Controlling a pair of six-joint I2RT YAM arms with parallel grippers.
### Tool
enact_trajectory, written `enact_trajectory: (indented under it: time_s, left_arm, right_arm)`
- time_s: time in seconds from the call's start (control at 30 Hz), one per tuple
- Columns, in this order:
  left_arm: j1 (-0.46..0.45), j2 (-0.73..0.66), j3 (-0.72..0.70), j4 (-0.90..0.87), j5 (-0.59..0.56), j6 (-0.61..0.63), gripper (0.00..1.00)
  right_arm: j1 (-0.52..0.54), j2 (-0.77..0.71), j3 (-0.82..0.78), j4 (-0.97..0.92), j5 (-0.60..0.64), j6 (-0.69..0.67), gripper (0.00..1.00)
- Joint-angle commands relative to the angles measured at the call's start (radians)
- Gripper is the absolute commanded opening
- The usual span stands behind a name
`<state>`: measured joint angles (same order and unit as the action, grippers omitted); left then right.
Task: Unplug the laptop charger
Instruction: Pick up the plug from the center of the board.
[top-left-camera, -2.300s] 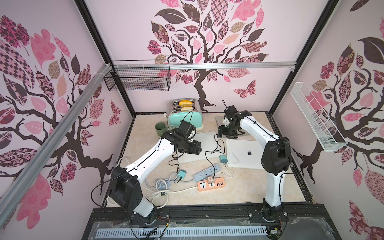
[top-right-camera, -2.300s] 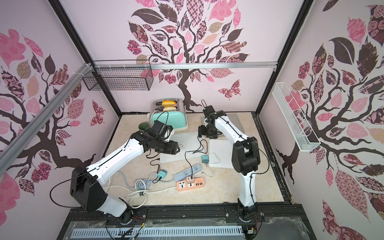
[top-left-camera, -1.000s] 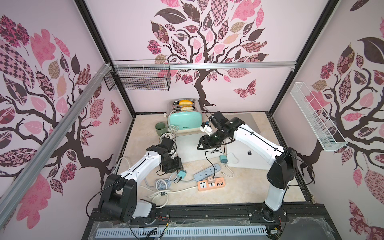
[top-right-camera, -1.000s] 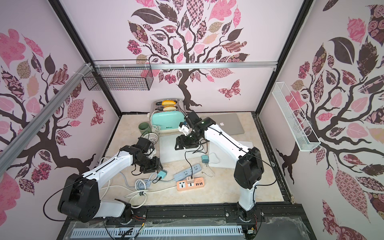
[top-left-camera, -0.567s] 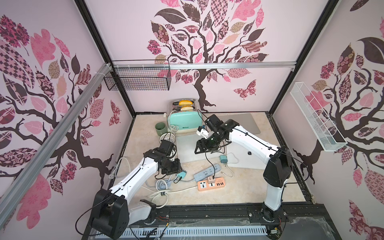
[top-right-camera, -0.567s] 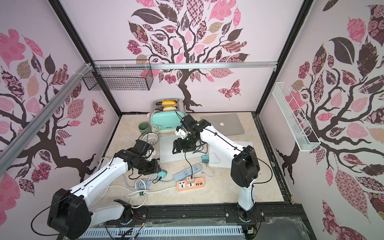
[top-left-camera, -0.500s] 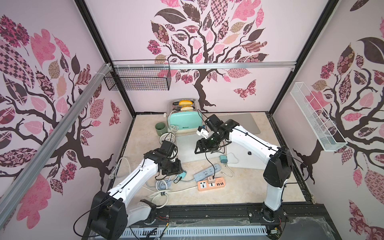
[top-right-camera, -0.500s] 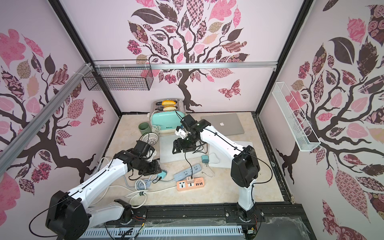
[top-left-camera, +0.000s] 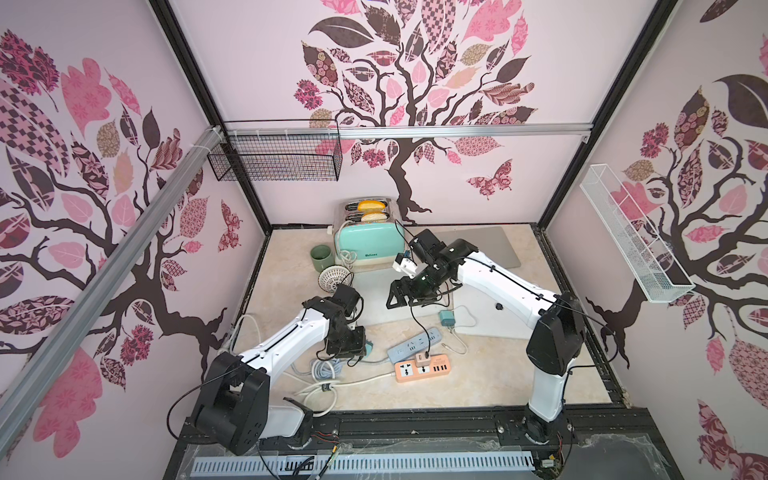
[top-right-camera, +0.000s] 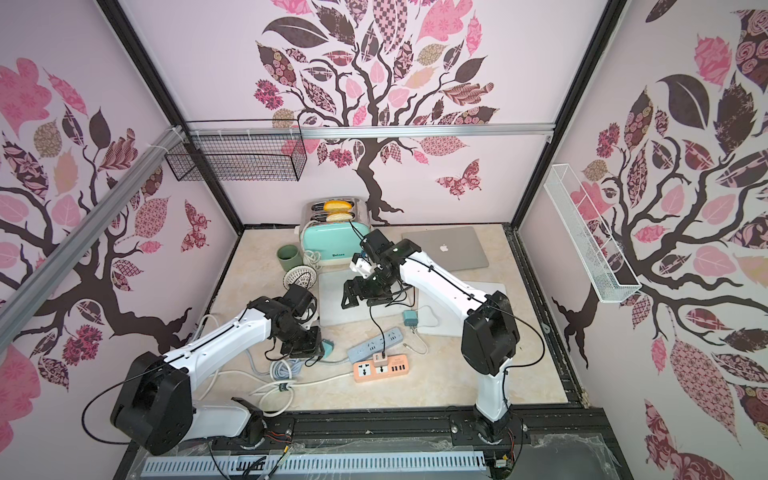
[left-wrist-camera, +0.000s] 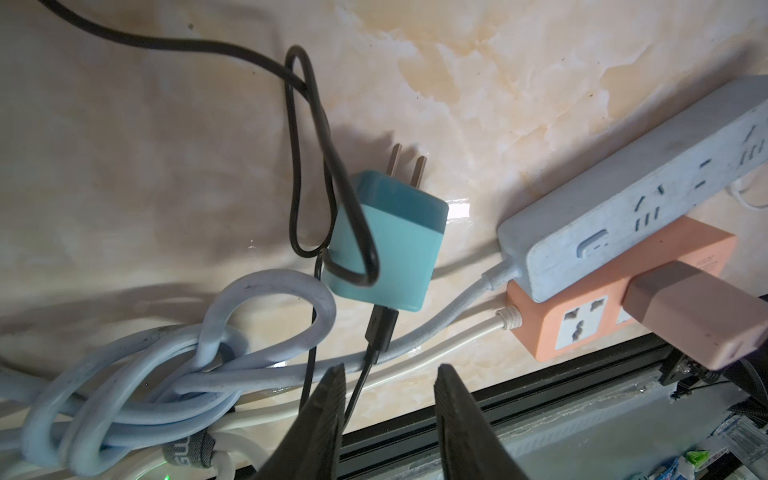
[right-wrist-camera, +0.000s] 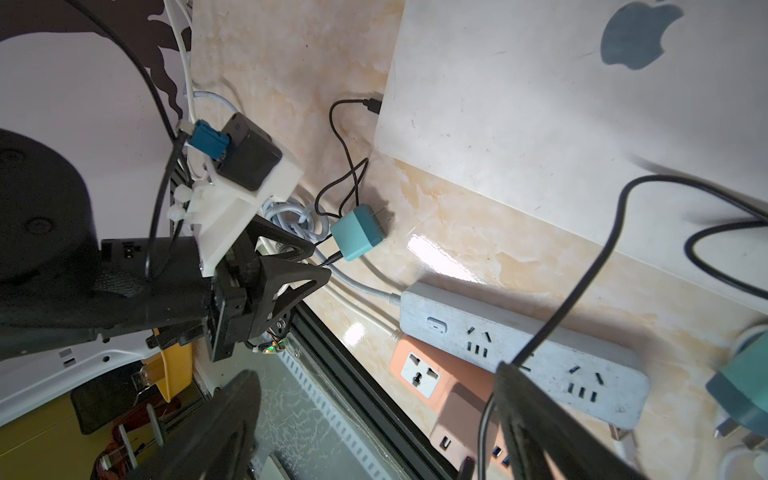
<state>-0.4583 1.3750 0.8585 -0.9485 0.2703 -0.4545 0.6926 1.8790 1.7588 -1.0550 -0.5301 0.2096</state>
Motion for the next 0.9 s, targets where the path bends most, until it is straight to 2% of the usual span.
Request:
enact_trajectory:
  time_s: [0.0,0.03,0.27,0.43,0.5,0.67,0.87]
  left_arm:
    - [-0.008,0.028,-0.002,0.032,0.002,-0.006,0.40]
    - [-0.012,0.039,-0.004,0.036,-0.004,-0.006,0.40]
    - [-0.026,0.082,-0.004,0.053,-0.028,-0.004,0.37]
    - [-0.034,0.113,-0.005,0.062,-0.038,0.003,0.30]
    - [-0.034,0.127,0.001,0.058,-0.055,0.009,0.25]
    - [-0.034,0.144,0.003,0.061,-0.054,0.017,0.21]
    - [-0.036,0.136,0.015,0.067,-0.046,0.025,0.07]
  right_arm:
    - [-0.002,-0.007,0.047,-0.014,0.004,0.011,0.96]
    - [-0.004,-0.007,0.047,-0.014,0.007,0.015,0.99]
    - [-0.012,-0.011,0.042,-0.017,0.026,0.023,0.99]
    - [-0.040,-0.013,0.038,-0.014,0.036,0.042,0.99]
    - [-0.053,-0.018,0.029,-0.011,0.036,0.051,0.99]
    - [-0.084,-0.042,-0.008,0.005,0.047,0.069,0.99]
    - [-0.111,-0.054,-0.033,0.013,0.043,0.086,0.99]
